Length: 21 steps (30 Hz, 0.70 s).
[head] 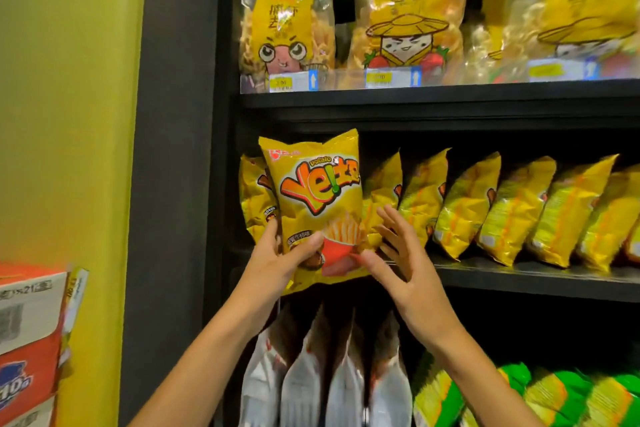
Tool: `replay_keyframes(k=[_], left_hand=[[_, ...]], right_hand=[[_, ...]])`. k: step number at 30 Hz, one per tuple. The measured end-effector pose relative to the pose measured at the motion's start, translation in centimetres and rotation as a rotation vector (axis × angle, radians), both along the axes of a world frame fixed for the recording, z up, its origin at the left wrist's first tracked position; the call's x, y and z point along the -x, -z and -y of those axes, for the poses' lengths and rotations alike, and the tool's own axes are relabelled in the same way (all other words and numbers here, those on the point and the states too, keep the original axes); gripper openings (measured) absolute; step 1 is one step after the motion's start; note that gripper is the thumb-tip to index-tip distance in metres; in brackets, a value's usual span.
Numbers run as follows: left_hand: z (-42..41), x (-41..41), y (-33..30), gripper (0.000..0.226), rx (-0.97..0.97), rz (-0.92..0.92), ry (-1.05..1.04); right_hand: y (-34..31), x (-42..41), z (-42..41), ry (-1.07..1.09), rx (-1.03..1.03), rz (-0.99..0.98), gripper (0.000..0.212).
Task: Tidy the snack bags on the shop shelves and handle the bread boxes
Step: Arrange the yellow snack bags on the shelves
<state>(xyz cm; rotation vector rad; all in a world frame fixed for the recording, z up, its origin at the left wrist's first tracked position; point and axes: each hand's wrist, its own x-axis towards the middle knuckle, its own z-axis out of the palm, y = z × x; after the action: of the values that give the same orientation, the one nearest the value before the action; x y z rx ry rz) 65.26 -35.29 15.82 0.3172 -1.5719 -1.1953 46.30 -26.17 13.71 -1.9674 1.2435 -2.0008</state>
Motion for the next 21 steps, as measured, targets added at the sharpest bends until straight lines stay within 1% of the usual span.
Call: replay_keyframes(k=[1,4,5,7,8,11,17,21], left_hand=[[0.9,0.2,-0.5,0.077,0.015,-0.008,-0.028],[4.0,1.4,-1.9,0.08,0.062,-0.009,-0.177],[4.9,2.0,-2.4,0.084,0.094,0.003,-0.247],[6.9,3.4,-3.2,0.1,0.173,0.033,-0.358],[7.8,4.1,-3.8,0.102,0.195,0.046,-0.391],[9.8,6.3,-4.9,0.094,0.238,0.073,-0.466],[12.5,10.3,-5.4,0.088,0.312,0.141,-0.482],[14.3,11.7,-4.4,0.085,0.302,0.237,-0.508]], right_hand=[[-0.7,0.7,0.8,0.07,0.007,-0.013,0.075],[-2.7,2.4,3.3,0.304,0.026,-0.077,0.079],[-3.2,2.9,4.3,0.377,0.021,-0.116,0.08],[-4.0,3.6,6.2,0.507,0.01,-0.204,0.084],[-4.4,4.0,7.2,0.57,0.005,-0.245,0.086],[-5.1,4.6,9.1,0.702,-0.016,-0.308,0.089],[-4.9,5.2,10.9,0.866,-0.028,-0.376,0.096],[-4.7,5.2,11.2,0.898,-0.019,-0.463,0.099]])
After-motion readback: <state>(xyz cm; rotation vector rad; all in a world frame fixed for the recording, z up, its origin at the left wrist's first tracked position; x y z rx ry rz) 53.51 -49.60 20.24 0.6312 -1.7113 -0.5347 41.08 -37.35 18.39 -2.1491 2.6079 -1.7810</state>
